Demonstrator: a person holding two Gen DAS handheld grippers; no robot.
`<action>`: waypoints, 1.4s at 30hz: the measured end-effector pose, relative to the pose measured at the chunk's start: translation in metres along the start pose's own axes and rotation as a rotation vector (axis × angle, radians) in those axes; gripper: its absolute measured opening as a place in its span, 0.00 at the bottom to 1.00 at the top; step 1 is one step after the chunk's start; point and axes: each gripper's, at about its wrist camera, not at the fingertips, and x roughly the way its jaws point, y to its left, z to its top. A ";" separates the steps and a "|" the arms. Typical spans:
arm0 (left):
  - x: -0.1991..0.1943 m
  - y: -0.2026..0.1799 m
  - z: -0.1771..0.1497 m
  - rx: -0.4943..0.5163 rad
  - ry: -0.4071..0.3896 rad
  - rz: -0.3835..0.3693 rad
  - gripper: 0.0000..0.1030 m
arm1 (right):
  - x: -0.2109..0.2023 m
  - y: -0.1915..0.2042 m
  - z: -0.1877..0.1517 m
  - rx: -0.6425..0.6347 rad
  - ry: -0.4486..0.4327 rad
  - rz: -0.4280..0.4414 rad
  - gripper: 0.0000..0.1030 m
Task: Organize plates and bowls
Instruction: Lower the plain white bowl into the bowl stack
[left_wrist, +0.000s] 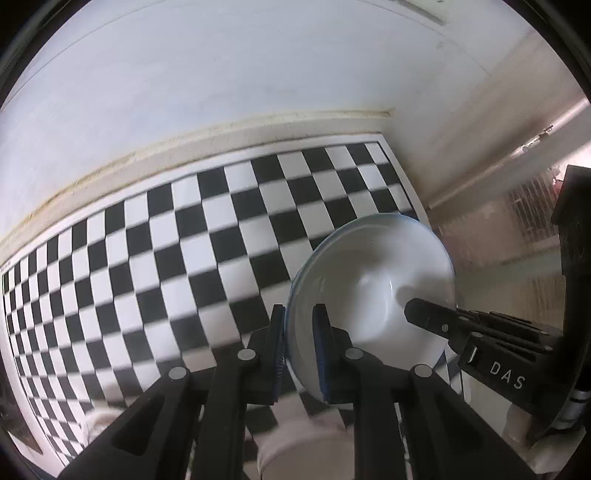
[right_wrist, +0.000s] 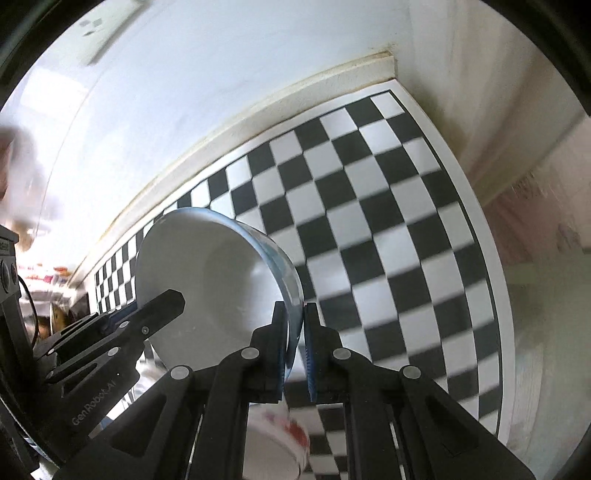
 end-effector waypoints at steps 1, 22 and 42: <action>-0.005 0.000 -0.009 0.003 0.003 -0.005 0.12 | -0.004 0.000 -0.007 -0.001 -0.001 0.001 0.10; -0.003 0.019 -0.146 -0.044 0.129 -0.012 0.12 | 0.019 -0.004 -0.179 -0.022 0.146 0.023 0.10; 0.013 0.021 -0.163 -0.054 0.183 0.048 0.12 | 0.057 0.059 -0.182 -0.135 0.188 -0.208 0.12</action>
